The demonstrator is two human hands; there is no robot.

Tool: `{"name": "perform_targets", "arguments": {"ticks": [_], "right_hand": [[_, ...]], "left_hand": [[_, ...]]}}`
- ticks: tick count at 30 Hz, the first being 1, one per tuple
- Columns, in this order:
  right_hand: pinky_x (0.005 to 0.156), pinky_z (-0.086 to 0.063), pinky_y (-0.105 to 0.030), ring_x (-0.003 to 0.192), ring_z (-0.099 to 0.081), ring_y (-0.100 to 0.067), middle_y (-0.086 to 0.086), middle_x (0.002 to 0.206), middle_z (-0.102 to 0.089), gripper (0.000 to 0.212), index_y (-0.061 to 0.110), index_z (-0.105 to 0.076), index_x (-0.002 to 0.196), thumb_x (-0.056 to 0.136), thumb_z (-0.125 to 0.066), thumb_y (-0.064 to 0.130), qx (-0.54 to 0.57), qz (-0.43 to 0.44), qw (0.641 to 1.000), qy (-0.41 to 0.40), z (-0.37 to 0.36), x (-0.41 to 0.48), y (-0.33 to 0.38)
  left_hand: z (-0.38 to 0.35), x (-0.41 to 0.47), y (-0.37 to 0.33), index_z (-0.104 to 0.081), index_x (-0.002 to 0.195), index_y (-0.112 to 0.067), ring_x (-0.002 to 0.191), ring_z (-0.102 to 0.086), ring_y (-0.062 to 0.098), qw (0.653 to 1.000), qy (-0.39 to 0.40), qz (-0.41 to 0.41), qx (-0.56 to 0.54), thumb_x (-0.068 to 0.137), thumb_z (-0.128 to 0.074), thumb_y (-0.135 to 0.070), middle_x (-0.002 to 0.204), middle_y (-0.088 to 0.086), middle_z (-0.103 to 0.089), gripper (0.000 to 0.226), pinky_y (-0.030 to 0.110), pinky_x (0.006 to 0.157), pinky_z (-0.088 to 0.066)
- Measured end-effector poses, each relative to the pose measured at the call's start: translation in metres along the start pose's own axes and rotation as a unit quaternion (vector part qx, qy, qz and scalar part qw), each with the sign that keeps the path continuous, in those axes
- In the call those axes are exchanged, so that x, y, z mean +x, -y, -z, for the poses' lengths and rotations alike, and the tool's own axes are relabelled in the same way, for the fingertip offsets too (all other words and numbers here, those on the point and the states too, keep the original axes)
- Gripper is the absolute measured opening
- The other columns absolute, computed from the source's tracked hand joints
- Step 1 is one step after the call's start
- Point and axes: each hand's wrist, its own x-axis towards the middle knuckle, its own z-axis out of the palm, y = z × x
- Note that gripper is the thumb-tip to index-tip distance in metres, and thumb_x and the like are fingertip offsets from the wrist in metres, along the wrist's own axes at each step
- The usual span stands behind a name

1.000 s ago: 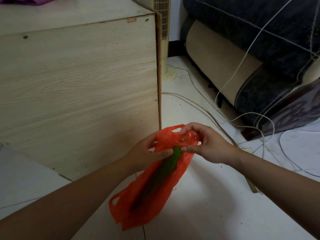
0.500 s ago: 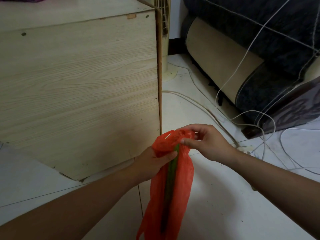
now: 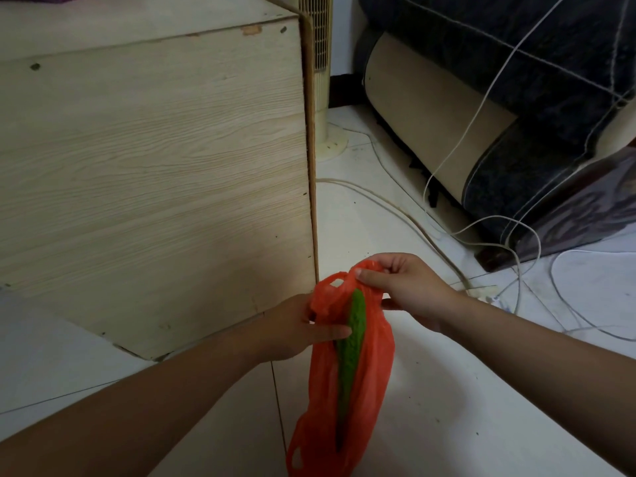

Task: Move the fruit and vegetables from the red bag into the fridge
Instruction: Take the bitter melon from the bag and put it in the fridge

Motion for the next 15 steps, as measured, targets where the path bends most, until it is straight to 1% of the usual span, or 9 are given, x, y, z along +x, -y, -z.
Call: {"name": "perform_targets", "arguments": {"ticks": [3, 5, 7, 8, 9, 11, 12, 13, 15], "right_hand": [[0.078, -0.058, -0.036, 0.086, -0.068, -0.023, -0.014, 0.097, -0.071, 0.013, 0.011, -0.071, 0.095, 0.084, -0.067, 0.016, 0.011, -0.018, 0.999, -0.038, 0.001, 0.003, 0.0], [0.072, -0.059, -0.032, 0.082, -0.068, -0.022, -0.016, 0.098, -0.07, 0.015, 0.01, -0.071, 0.095, 0.081, -0.07, 0.014, -0.005, -0.015, 0.999, -0.041, 0.005, 0.005, -0.002], [0.068, -0.059, -0.027, 0.08, -0.068, -0.016, -0.012, 0.102, -0.069, 0.024, 0.013, -0.069, 0.1, 0.077, -0.075, 0.016, -0.043, 0.003, 0.998, -0.043, 0.011, 0.007, -0.007], [0.068, -0.058, -0.024, 0.081, -0.067, -0.012, -0.005, 0.104, -0.068, 0.03, 0.017, -0.068, 0.102, 0.074, -0.078, 0.02, -0.099, 0.03, 0.993, -0.062, 0.015, 0.008, -0.009], [0.069, -0.056, -0.021, 0.085, -0.064, -0.007, 0.003, 0.107, -0.065, 0.036, 0.022, -0.066, 0.104, 0.071, -0.08, 0.025, -0.175, 0.071, 0.978, -0.093, 0.018, 0.009, -0.01], [0.074, -0.051, -0.017, 0.093, -0.058, -0.004, 0.012, 0.108, -0.057, 0.04, 0.028, -0.063, 0.106, 0.07, -0.079, 0.032, -0.284, 0.188, 0.927, -0.157, 0.021, 0.007, -0.01], [0.074, -0.049, -0.016, 0.092, -0.057, -0.005, 0.011, 0.106, -0.056, 0.037, 0.029, -0.064, 0.105, 0.071, -0.078, 0.031, -0.293, 0.253, 0.906, -0.173, 0.021, 0.005, -0.008], [0.073, -0.049, -0.015, 0.09, -0.057, -0.006, 0.01, 0.103, -0.058, 0.032, 0.028, -0.065, 0.102, 0.072, -0.077, 0.03, -0.281, 0.303, 0.895, -0.169, 0.018, 0.003, -0.006], [0.069, -0.052, -0.018, 0.084, -0.06, -0.007, 0.009, 0.094, -0.062, 0.026, 0.027, -0.067, 0.098, 0.074, -0.076, 0.027, -0.254, 0.342, 0.897, -0.117, 0.01, -0.001, -0.002]], "left_hand": [[-0.002, 0.003, -0.001, -0.061, 0.101, -0.043, 0.102, -0.062, 0.001, 1.0, 0.012, 0.002, 0.012, 0.072, -0.069, -0.043, 0.108, -0.013, -0.068, 0.03, 0.026, 0.095, -0.049], [-0.004, 0.005, 0.002, -0.064, 0.105, -0.038, 0.103, -0.063, 0.006, 1.0, 0.018, -0.003, 0.016, 0.077, -0.071, -0.041, 0.11, -0.008, -0.069, 0.029, 0.031, 0.095, -0.049], [-0.005, 0.006, 0.008, -0.064, 0.111, -0.029, 0.104, -0.064, 0.01, 1.0, -0.008, -0.004, -0.009, 0.076, -0.069, -0.04, 0.111, -0.003, -0.069, 0.036, 0.032, 0.093, -0.051], [-0.005, 0.006, 0.012, -0.064, 0.113, -0.025, 0.103, -0.065, 0.012, 0.999, -0.032, 0.003, -0.025, 0.075, -0.069, -0.038, 0.111, -0.002, -0.069, 0.04, 0.033, 0.093, -0.052], [-0.005, 0.007, 0.016, -0.064, 0.114, -0.022, 0.103, -0.065, 0.012, 0.997, -0.057, 0.008, -0.042, 0.076, -0.071, -0.035, 0.11, -0.001, -0.07, 0.04, 0.033, 0.092, -0.052], [-0.005, 0.008, 0.021, -0.066, 0.109, -0.02, 0.098, -0.067, 0.013, 0.992, -0.103, 0.014, -0.071, 0.08, -0.072, -0.025, 0.105, -0.002, -0.071, 0.03, 0.03, 0.089, -0.053], [-0.004, 0.009, 0.022, -0.067, 0.106, -0.021, 0.095, -0.067, 0.012, 0.989, -0.128, 0.017, -0.077, 0.081, -0.071, -0.022, 0.101, -0.003, -0.072, 0.025, 0.026, 0.086, -0.054], [-0.004, 0.01, 0.022, -0.067, 0.104, -0.023, 0.094, -0.067, 0.011, 0.986, -0.147, 0.016, -0.078, 0.081, -0.07, -0.022, 0.1, -0.005, -0.072, 0.024, 0.023, 0.083, -0.054], [-0.003, 0.012, 0.02, -0.066, 0.105, -0.024, 0.092, -0.068, 0.008, 0.984, -0.16, 0.007, -0.08, 0.081, -0.07, -0.023, 0.1, -0.006, -0.071, 0.025, 0.019, 0.077, -0.054]]}}
